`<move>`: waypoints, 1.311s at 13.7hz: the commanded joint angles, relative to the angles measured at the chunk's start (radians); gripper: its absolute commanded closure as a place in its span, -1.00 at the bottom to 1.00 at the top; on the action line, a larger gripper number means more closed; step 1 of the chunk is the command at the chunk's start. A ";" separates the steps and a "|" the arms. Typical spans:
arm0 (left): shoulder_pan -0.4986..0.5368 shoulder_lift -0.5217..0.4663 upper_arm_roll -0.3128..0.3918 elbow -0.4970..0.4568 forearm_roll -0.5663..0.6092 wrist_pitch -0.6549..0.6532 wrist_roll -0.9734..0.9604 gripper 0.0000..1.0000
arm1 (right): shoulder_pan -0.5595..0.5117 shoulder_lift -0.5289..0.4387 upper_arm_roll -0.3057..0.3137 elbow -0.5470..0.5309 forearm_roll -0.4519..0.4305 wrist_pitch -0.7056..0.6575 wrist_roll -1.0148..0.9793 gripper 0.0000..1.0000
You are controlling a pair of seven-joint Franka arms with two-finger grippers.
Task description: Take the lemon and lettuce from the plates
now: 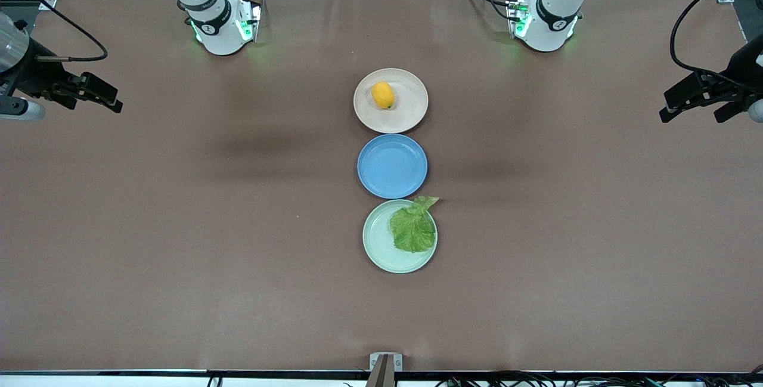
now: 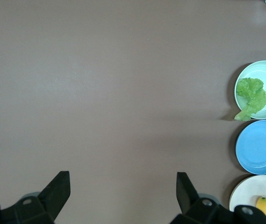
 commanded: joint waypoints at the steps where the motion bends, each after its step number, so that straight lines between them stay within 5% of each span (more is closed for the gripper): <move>1: -0.006 -0.015 -0.001 0.006 0.022 -0.016 0.015 -1.00 | -0.019 0.019 0.007 0.015 0.023 0.002 0.010 -1.00; 10: -0.024 0.040 -0.009 0.006 0.001 -0.015 -0.037 -1.00 | -0.020 0.019 0.007 0.014 0.023 0.007 0.008 -1.00; 18: -0.326 0.343 -0.055 0.009 -0.030 0.250 -0.454 -1.00 | -0.008 0.059 0.011 0.043 0.003 0.001 0.000 -1.00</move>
